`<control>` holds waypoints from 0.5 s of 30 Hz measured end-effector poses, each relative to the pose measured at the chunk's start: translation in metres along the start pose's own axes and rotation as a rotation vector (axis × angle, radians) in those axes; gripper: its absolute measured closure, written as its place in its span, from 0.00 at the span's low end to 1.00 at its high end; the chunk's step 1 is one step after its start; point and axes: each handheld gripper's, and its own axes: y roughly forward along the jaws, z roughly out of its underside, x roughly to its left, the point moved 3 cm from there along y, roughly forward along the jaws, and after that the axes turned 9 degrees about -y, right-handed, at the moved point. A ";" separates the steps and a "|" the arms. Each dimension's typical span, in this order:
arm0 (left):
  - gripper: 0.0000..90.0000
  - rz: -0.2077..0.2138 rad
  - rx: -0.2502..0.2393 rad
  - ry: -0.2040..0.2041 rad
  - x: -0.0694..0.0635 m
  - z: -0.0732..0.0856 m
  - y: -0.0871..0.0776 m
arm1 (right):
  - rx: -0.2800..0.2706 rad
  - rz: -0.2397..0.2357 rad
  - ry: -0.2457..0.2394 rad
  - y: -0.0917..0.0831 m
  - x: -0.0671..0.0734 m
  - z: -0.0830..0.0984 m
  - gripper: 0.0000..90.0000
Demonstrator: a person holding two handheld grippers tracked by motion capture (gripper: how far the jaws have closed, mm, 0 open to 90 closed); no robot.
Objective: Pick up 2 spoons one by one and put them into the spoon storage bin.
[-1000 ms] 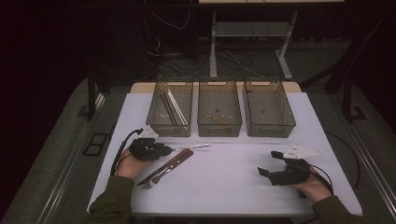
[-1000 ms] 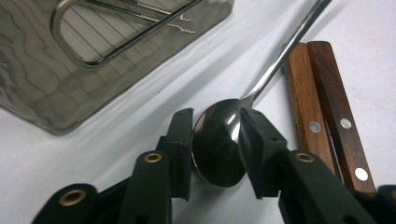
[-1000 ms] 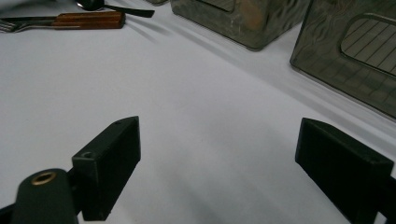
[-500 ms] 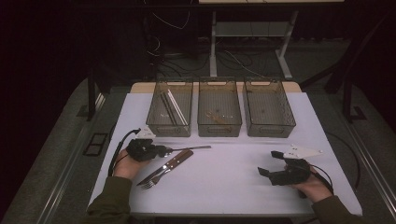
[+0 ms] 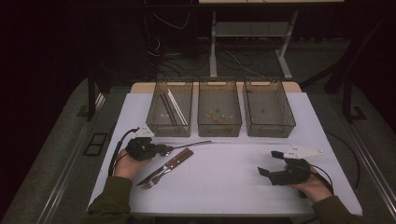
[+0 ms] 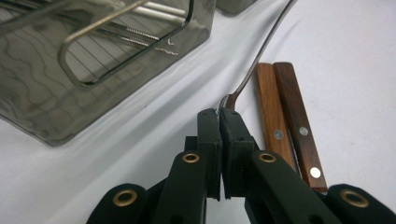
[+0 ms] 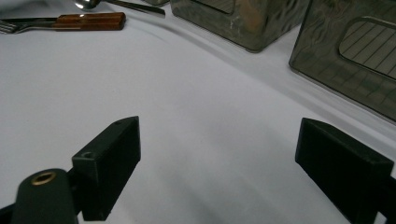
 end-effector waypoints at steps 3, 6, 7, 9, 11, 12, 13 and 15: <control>0.97 0.012 -0.012 -0.001 0.000 -0.001 -0.002 | -0.005 0.000 -0.006 0.000 0.000 0.000 0.16; 0.97 0.015 -0.028 -0.008 -0.001 -0.002 -0.004 | -0.006 -0.002 -0.007 0.000 0.000 0.000 0.16; 0.97 0.020 -0.030 -0.010 -0.001 -0.003 -0.005 | -0.007 -0.002 -0.009 0.000 0.000 0.000 0.16; 0.97 0.026 -0.044 -0.015 -0.003 -0.004 -0.007 | -0.008 -0.006 -0.010 -0.001 0.000 -0.001 0.16; 0.97 0.028 -0.050 -0.007 -0.005 -0.006 -0.009 | -0.008 -0.007 -0.009 -0.001 0.001 -0.001 0.16; 0.97 0.032 -0.058 -0.012 -0.007 -0.006 -0.010 | -0.008 -0.007 -0.010 0.000 0.001 -0.001 0.16; 0.97 0.036 -0.064 -0.013 -0.008 -0.007 -0.012 | -0.009 -0.006 -0.014 0.000 0.001 -0.001 0.16; 0.97 0.043 -0.072 -0.011 -0.010 -0.009 -0.014 | -0.012 -0.006 -0.025 0.000 0.001 -0.001 0.16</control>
